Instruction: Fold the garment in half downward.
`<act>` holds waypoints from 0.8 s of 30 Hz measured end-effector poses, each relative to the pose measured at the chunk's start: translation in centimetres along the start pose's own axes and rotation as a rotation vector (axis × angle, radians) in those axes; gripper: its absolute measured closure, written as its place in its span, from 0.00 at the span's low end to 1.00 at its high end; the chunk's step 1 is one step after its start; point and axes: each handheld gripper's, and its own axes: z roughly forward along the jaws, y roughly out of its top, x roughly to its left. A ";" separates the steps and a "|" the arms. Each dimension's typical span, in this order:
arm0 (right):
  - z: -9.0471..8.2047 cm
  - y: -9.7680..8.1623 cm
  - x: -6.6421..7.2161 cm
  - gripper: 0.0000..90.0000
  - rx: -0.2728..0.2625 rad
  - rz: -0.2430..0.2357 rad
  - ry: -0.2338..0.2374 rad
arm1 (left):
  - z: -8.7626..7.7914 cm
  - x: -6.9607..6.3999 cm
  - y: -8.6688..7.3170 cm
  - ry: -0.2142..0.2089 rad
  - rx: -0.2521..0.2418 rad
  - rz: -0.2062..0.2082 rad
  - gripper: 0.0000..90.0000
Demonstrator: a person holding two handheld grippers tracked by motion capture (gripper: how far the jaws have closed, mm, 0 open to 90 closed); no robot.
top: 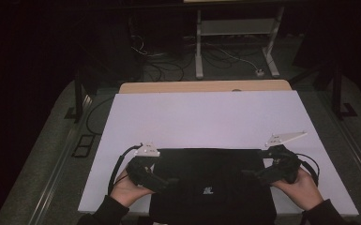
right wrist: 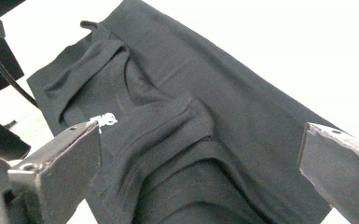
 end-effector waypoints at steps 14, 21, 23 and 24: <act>-1.4 1.8 -0.6 0.00 -0.013 -0.034 -0.022 | -0.7 1.0 1.5 0.015 0.006 0.019 0.00; -1.3 2.3 -1.5 0.00 -0.003 -0.028 -0.014 | -1.0 1.9 2.2 0.026 0.010 0.015 0.00; -1.2 2.3 -1.9 0.00 0.003 -0.031 -0.011 | -0.9 2.2 2.2 0.027 0.007 0.006 0.00; -1.2 2.3 -2.0 0.00 0.005 -0.027 -0.010 | -0.9 2.4 2.2 0.023 0.003 0.001 0.00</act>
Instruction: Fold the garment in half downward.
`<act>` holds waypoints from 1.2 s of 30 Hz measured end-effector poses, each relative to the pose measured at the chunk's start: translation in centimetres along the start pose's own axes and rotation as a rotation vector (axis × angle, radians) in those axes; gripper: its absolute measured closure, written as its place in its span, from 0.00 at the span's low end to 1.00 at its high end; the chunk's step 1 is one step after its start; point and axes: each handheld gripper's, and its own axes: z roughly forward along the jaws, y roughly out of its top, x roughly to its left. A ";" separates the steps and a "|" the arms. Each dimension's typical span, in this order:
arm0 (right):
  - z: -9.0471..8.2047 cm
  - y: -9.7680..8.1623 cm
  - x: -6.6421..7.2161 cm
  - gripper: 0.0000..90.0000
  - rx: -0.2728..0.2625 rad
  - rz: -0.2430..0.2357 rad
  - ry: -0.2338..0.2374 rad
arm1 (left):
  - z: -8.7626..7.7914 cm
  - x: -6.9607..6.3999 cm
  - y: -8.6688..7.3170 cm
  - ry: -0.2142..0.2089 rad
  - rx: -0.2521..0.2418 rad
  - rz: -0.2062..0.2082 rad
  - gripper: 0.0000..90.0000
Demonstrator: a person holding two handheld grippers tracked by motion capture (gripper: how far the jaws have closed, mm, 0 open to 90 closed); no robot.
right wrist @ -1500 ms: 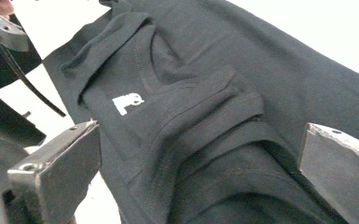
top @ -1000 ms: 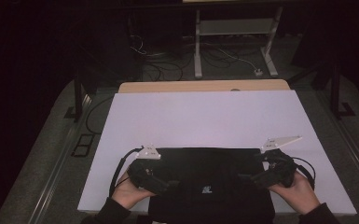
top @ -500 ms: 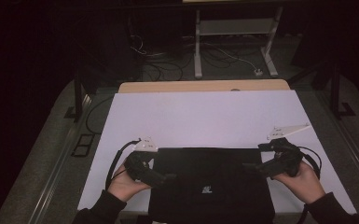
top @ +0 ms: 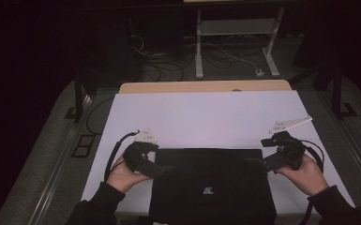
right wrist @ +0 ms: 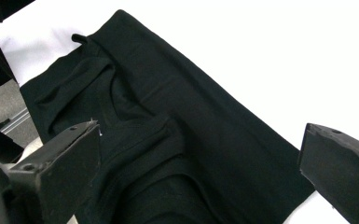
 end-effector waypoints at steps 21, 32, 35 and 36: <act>1.0 0.6 -2.4 0.00 -0.013 0.002 -0.008 | 0.4 3.0 0.2 0.015 -0.028 -0.053 0.00; 2.0 0.6 -3.7 0.00 -0.010 0.004 -0.026 | 0.9 4.4 0.1 0.027 -0.050 -0.077 0.00; 2.2 0.6 -3.9 0.00 -0.011 0.003 -0.031 | 1.1 5.0 0.1 0.026 -0.055 -0.091 0.00; 2.3 0.6 -4.0 0.00 -0.009 0.006 -0.031 | 1.2 5.0 0.1 0.026 -0.054 -0.098 0.00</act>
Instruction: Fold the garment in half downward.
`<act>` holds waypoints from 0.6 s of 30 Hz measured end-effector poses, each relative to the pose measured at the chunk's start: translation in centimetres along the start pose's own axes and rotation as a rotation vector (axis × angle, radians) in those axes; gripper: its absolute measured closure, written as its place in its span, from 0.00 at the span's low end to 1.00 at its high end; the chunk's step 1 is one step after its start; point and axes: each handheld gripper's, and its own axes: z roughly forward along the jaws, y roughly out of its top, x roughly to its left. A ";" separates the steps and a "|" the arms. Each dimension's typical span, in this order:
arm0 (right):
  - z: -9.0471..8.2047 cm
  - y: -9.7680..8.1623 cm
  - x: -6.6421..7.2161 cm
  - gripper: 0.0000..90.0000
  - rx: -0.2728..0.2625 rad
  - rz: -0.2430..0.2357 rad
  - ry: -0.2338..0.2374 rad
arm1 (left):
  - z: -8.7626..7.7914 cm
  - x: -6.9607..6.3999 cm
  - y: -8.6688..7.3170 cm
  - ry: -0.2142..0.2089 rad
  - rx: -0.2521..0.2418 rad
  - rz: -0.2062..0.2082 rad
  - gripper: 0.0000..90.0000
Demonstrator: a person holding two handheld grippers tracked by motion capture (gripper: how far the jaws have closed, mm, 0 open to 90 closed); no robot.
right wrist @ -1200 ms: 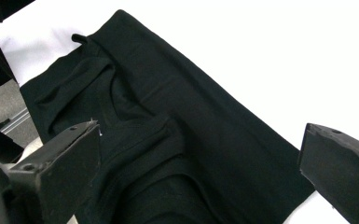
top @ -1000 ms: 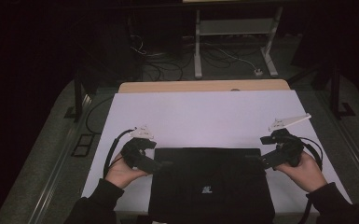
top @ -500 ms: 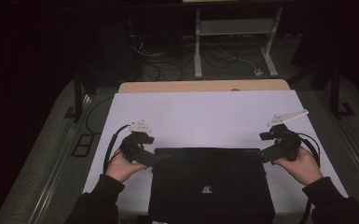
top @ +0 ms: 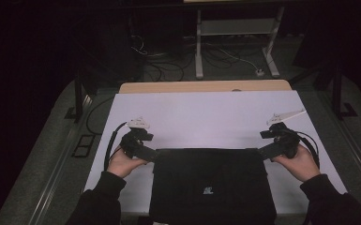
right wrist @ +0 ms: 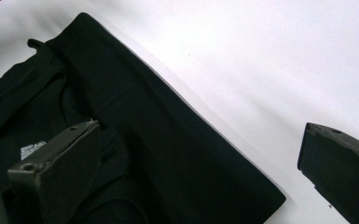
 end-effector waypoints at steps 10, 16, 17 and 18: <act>0.9 -0.4 -1.3 0.00 0.006 0.027 -0.001 | 0.9 1.3 -0.4 0.004 0.024 -0.009 0.00; 1.3 -0.9 -1.9 0.00 0.011 0.045 -0.003 | 1.1 2.3 -0.9 0.015 0.020 -0.045 0.00; 1.4 -1.0 -2.0 0.00 0.014 0.044 -0.006 | 1.1 2.5 -1.0 0.014 0.017 -0.049 0.00; 1.4 -1.1 -2.1 0.00 0.017 0.047 -0.005 | 1.1 2.6 -1.1 0.013 0.012 -0.054 0.00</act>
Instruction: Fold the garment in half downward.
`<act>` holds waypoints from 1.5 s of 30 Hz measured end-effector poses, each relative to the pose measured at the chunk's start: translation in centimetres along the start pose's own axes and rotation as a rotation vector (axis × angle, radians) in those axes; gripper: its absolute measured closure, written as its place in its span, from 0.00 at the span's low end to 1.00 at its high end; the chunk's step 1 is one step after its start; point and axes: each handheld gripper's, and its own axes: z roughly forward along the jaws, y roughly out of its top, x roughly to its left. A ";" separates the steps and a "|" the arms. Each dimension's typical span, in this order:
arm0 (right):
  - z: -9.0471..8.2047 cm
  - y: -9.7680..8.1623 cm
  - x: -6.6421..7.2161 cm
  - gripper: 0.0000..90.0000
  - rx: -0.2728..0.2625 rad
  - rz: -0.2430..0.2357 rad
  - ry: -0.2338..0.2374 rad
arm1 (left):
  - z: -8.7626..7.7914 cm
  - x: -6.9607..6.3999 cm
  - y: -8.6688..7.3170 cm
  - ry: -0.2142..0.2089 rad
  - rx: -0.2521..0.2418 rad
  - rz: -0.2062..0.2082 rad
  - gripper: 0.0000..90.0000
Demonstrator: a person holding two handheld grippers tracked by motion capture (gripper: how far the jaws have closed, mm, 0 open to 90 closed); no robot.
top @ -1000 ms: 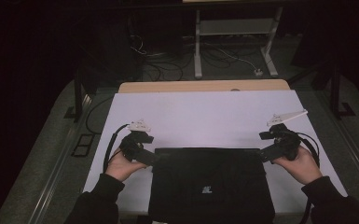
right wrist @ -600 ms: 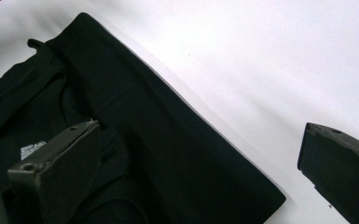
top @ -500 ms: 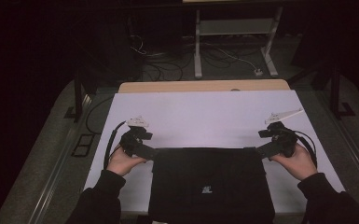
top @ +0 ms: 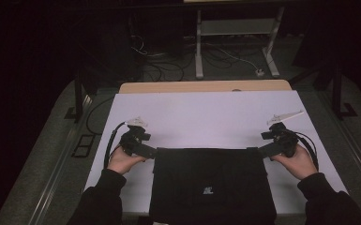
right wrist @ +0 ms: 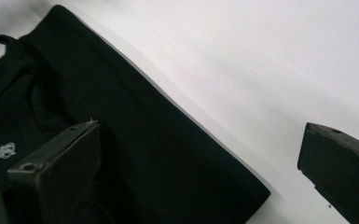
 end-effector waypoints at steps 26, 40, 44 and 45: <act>1.2 -2.8 -2.3 0.00 0.043 0.046 -0.019 | 1.6 1.3 -1.5 -0.032 0.046 0.027 0.00; 1.8 -3.4 -2.7 0.20 0.069 0.025 0.003 | 2.6 2.2 -1.5 -0.030 0.066 -0.002 0.10; 2.0 -3.3 -2.7 0.30 0.079 0.026 0.010 | 2.6 2.2 -1.4 -0.039 0.062 -0.003 0.16; 2.0 -3.3 -2.7 0.32 0.080 0.027 0.005 | 2.6 2.2 -1.4 -0.040 0.062 0.000 0.18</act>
